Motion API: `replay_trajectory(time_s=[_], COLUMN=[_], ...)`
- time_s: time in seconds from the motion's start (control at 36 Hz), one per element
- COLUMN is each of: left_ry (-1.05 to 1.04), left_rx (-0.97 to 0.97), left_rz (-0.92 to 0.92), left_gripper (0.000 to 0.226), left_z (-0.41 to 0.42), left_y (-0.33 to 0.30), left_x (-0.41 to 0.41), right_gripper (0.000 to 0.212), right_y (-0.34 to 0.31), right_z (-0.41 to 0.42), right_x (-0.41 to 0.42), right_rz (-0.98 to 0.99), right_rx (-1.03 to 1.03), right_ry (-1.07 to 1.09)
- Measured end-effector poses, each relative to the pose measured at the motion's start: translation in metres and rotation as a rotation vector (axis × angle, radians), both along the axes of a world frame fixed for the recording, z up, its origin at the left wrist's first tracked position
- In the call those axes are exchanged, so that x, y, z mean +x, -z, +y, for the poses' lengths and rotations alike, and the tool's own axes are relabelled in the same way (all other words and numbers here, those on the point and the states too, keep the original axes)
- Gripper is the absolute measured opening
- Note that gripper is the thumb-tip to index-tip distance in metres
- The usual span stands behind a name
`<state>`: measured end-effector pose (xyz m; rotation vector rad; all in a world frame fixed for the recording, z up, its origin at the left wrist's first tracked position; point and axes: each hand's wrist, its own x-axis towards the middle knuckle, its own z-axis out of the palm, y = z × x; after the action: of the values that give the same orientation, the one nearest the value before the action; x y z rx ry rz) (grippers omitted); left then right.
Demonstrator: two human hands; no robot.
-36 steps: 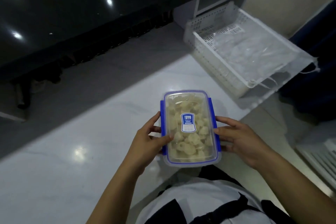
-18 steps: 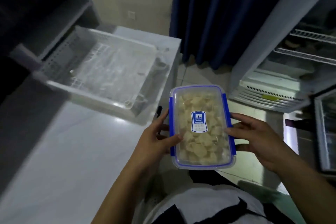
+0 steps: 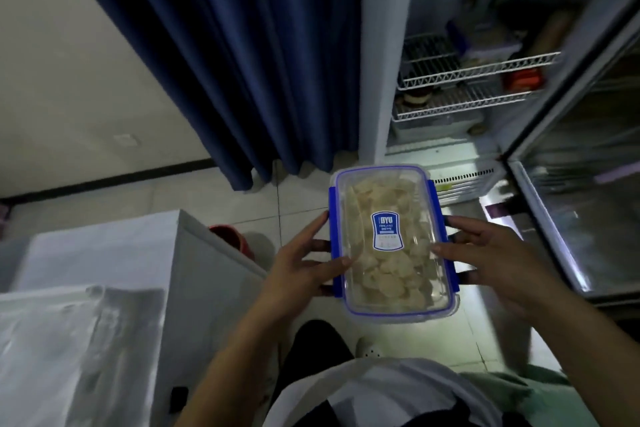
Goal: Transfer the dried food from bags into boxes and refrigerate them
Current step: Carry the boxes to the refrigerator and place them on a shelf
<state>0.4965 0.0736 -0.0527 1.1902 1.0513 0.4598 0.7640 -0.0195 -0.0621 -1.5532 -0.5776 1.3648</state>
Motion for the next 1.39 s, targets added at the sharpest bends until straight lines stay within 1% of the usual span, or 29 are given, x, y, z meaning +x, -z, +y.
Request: replay_trajectory(time_s=[0.08, 0.25, 0.36, 0.5, 0.58, 0.75, 0.83, 1.0, 1.11, 1.25, 1.39], left_ry=[0.041, 0.143, 0.197, 0.255, 0.296, 0.288, 0.264, 0.165, 0.096, -0.007, -0.150], left_rx=[-0.018, -0.057, -0.075, -0.117, -0.135, -0.134, -0.117, -0.090, -0.073, -0.068, -0.087], left_rz=[0.013, 0.002, -0.024, -0.062, -0.065, -0.049, -0.038, -0.003, -0.008, 0.007, 0.039], left_gripper=[0.071, 0.066, 0.065, 0.062, 0.061, 0.064, 0.069, 0.073, 0.075, 0.070, 0.066], left_z=[0.030, 0.108, 0.155, 0.209, 0.234, 0.265, 0.271, 0.270, 0.268, 0.269, 0.272], left_y=[0.000, 0.014, 0.019, 0.022, 0.025, 0.023, 0.024, 0.036, 0.045, 0.060, 0.076], left_x=[0.026, 0.093, 0.135, 0.185, 0.213, 0.260, 0.280, 0.322, 0.348, 0.382, 0.408], right_gripper=[0.063, 0.058, 0.049, 0.058, 0.058, 0.057, 0.057, 0.052, 0.057, 0.062, 0.057], right_y=[0.000, 0.001, -0.006, -0.012, -0.010, -0.006, 0.001, 0.028, 0.047, 0.071, 0.088], right_z=[0.014, 0.062, 0.096, 0.139, 0.159, 0.190, 0.204, 0.243, 0.266, 0.296, 0.320], right_x=[0.023, 0.074, 0.108, 0.146, 0.166, 0.206, 0.228, 0.280, 0.314, 0.350, 0.368], right_rz=[0.000, -0.019, -0.040, -0.095, -0.097, -0.070, -0.056, -0.107, -0.110, -0.131, -0.083], right_rx=[-0.005, -0.012, -0.022, -0.062, -0.075, -0.068, -0.067, -0.085, -0.092, -0.094, -0.056], right_ry=[0.028, 0.148, 0.212, 0.275, 0.314, 0.360, 0.354, 0.244, 0.175, 0.073, 0.059])
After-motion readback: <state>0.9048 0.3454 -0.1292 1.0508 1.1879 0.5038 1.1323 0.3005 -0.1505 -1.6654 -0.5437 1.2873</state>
